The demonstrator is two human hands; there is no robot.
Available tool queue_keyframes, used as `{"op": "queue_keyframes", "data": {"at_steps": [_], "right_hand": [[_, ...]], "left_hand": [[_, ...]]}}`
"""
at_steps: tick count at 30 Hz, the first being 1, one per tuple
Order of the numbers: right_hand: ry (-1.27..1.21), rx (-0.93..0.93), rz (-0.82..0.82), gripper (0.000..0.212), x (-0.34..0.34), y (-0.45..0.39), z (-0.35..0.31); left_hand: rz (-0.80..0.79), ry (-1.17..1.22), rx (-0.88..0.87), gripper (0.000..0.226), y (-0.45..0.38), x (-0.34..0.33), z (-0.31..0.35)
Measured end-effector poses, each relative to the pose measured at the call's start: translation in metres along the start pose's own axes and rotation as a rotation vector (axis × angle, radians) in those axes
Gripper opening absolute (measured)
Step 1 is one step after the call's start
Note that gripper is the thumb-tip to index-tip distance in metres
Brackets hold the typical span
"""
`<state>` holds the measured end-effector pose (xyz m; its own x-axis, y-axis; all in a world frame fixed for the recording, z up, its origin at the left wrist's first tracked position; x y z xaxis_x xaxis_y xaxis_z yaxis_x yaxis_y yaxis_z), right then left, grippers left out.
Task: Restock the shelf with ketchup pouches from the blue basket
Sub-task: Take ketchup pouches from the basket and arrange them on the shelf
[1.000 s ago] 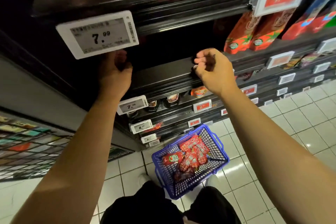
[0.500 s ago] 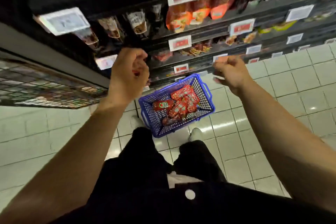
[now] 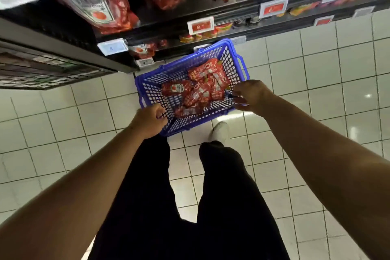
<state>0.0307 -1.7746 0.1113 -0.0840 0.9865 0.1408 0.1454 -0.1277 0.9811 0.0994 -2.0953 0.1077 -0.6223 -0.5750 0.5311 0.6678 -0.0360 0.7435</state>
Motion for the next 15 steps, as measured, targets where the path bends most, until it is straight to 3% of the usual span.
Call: {"op": "queue_keyframes", "data": {"at_steps": [3, 6, 10, 13, 15], "right_hand": [[0.001, -0.029, 0.025, 0.021, -0.014, -0.076, 0.012], [0.107, -0.013, 0.069, 0.004, -0.022, -0.150, 0.018], [0.361, 0.049, 0.156, 0.011, -0.036, -0.239, 0.006], [0.405, 0.117, 0.186, 0.020, -0.056, -0.300, 0.002], [0.430, 0.136, 0.204, 0.012, -0.066, -0.344, 0.007]], "left_hand": [[-0.032, 0.016, 0.051, 0.046, -0.052, -0.038, -0.037], [-0.059, 0.027, 0.084, 0.056, -0.108, -0.070, -0.070], [-0.088, -0.072, -0.013, 0.063, -0.194, -0.107, -0.096], [-0.135, -0.165, -0.082, 0.082, -0.262, -0.134, -0.116], [-0.182, -0.259, -0.160, 0.092, -0.308, -0.153, -0.125]]}}
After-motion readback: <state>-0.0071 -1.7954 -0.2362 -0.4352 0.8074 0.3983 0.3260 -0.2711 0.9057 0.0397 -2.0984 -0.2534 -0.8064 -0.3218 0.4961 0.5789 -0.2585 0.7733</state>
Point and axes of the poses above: each hand's wrist, its own y-axis away from the middle knuckle, its own x-axis out of the back of the hand, z = x × y, the point moved 9 cm from there along -y, towards the middle knuckle, and after that the axes turned 11 degrees about -x, right-handed, at the moved point
